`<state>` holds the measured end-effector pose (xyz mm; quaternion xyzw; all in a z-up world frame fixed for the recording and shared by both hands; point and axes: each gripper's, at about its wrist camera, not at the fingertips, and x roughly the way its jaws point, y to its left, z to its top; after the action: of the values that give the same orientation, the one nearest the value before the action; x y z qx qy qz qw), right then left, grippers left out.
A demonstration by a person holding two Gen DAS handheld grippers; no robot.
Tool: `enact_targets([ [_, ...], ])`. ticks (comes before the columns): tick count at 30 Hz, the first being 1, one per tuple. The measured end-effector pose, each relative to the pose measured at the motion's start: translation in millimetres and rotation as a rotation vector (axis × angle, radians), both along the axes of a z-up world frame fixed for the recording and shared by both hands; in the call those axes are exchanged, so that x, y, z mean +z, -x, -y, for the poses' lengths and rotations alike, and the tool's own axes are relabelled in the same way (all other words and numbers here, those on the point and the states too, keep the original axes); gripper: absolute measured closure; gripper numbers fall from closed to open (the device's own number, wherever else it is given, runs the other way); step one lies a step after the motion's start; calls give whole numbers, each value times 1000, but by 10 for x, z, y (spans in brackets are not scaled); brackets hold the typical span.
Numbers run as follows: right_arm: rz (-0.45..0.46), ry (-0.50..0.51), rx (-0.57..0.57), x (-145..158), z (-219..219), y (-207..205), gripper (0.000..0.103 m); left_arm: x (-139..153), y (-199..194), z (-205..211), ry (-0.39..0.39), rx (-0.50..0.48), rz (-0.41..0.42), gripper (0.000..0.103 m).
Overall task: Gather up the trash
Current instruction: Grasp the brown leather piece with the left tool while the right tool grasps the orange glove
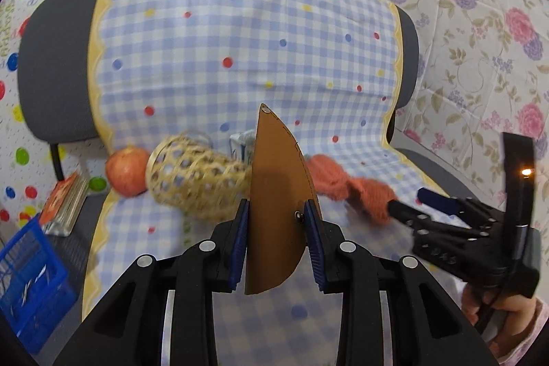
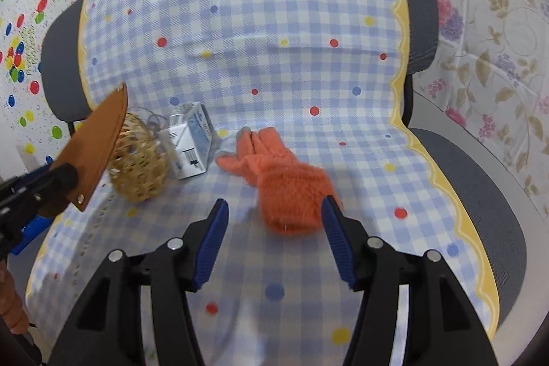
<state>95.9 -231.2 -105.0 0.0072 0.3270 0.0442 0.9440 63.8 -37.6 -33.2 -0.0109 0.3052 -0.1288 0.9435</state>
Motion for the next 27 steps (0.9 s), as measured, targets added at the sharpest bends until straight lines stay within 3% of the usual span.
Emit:
enact_targets([
  [14,-100,73,39,-237,-162,-721,49,-59,-414,86,-13,-13,14,70],
  [16,-93,54,39,-228,-137,-678,78,-65,-431,80,-10,-10,11,70],
  [18,-78,33,35,-178,-112,-598,91,-62,-425,77,-12,-8,9,70],
  [27,19,-71,62,414,-59,278,93,65,-61,50,19,-31,5,70],
])
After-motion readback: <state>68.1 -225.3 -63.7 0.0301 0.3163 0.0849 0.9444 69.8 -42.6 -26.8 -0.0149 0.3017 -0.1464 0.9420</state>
